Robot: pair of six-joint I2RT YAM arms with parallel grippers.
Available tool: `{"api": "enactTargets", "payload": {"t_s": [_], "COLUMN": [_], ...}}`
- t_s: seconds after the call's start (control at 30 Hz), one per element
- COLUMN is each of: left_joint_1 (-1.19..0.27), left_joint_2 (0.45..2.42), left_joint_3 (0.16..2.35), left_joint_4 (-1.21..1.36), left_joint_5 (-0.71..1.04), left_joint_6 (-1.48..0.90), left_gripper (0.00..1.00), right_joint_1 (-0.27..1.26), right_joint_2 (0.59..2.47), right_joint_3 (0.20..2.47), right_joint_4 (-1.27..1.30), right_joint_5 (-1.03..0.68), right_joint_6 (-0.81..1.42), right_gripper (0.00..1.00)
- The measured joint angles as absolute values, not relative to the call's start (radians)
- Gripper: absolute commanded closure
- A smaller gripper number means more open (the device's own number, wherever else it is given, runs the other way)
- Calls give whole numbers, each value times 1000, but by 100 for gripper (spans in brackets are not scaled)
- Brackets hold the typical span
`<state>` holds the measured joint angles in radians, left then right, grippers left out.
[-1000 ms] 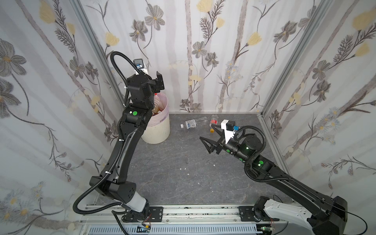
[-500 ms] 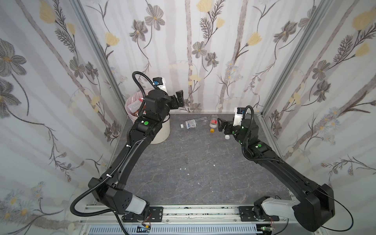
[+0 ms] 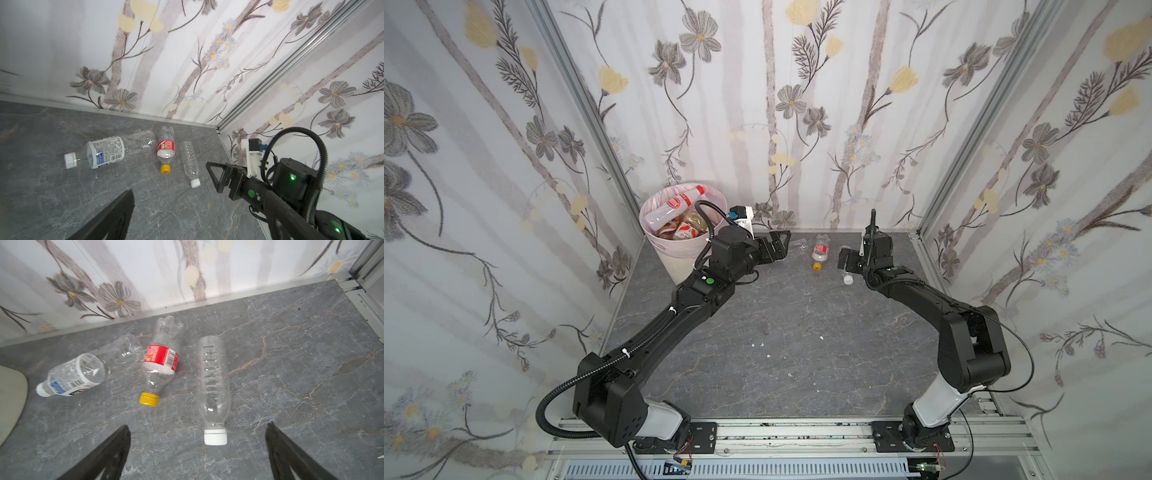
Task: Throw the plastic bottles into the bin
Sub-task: 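Lower the right gripper onto the clear white-cap bottle while the left returns, then grasp the clear white-cap bottle by its body with the right gripper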
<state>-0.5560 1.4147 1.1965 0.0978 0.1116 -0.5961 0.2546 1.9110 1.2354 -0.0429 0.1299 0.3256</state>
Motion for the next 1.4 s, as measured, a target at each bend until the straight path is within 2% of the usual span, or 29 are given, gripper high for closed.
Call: {"api": "enactTargets", "payload": {"t_s": [0.2,0.43,0.67,0.87,1.0,1.4], "left_joint_1": [-594,-623,-625,-625,-625,-602], "left_joint_2": [1411,1409,1409,1419,1422,1398], "left_joint_3": [1087,1015,981,983,984,959], "left_joint_4": [172,229,244,254,257,257], "left_joint_5": [138,139,132,135,143,150], "left_joint_6": [-658,-684,-685,-680,-672,-650], "left_gripper": [0,0,0,0,0,0], "right_joint_1": [249,243,243,243,245,249], "right_joint_2": [2064,2181,2246,2292,2340,2416], "right_joint_3": [1383,1514,1614,1678,1754,1861], "right_joint_4": [-161,-277,-383,-467,-528,-651], "right_joint_5": [136,165,191,193,193,190], "right_joint_6": [277,231,198,170,147,108], "right_gripper": [2,8,20,24,33,39]}}
